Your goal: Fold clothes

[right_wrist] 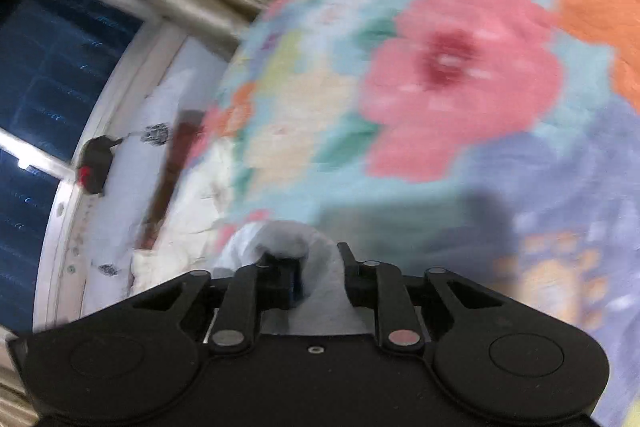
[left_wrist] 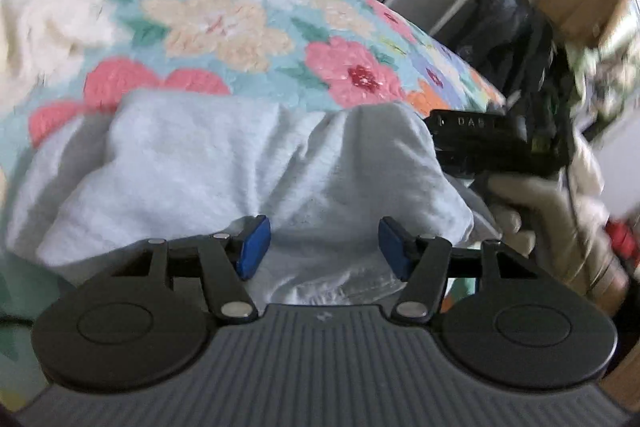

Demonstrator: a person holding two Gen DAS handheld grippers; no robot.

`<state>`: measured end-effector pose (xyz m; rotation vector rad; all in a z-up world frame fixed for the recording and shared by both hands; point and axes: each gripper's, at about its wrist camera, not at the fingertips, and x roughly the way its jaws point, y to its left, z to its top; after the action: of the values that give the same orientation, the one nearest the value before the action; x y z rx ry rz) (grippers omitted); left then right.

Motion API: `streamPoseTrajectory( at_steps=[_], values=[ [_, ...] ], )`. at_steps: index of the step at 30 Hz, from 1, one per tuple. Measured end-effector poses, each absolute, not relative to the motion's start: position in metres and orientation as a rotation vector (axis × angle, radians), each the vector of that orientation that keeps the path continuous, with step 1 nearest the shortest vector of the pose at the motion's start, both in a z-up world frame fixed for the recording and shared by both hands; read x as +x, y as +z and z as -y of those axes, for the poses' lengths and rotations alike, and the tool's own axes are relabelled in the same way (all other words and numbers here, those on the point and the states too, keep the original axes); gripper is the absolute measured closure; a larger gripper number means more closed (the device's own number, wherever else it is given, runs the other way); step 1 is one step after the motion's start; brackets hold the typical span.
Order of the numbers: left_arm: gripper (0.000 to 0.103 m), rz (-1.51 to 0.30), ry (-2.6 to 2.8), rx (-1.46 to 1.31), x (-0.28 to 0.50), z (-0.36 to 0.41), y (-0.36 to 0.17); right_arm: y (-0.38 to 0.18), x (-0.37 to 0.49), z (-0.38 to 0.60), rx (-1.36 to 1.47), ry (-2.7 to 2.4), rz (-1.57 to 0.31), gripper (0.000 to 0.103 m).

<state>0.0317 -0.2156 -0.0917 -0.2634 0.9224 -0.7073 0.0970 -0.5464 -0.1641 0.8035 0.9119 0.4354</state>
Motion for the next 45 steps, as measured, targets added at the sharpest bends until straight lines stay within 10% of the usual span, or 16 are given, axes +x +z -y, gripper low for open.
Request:
streamPoseTrajectory(
  at_steps=[14,27,32,41,45],
  values=[
    [0.039,-0.816,-0.503,-0.116,0.020,0.134,-0.065,-0.050,-0.033,0.567,0.459,0.160,-0.700,0.043],
    [0.031,-0.805,-0.535,-0.205,0.039,0.120,-0.089,-0.109,-0.027,0.464,0.493,0.313,-0.790,0.030],
    [0.030,-0.811,-0.521,-0.289,0.045,0.109,-0.089,-0.101,-0.022,0.460,0.386,0.361,-0.754,0.074],
    [0.023,-0.902,-0.682,-0.452,0.054,0.115,-0.093,-0.048,-0.003,0.509,0.586,0.470,-0.667,0.075],
    [0.080,-1.010,-0.781,-0.665,0.056,0.122,-0.112,-0.061,0.022,0.524,0.753,0.491,-0.698,0.075]
  ],
)
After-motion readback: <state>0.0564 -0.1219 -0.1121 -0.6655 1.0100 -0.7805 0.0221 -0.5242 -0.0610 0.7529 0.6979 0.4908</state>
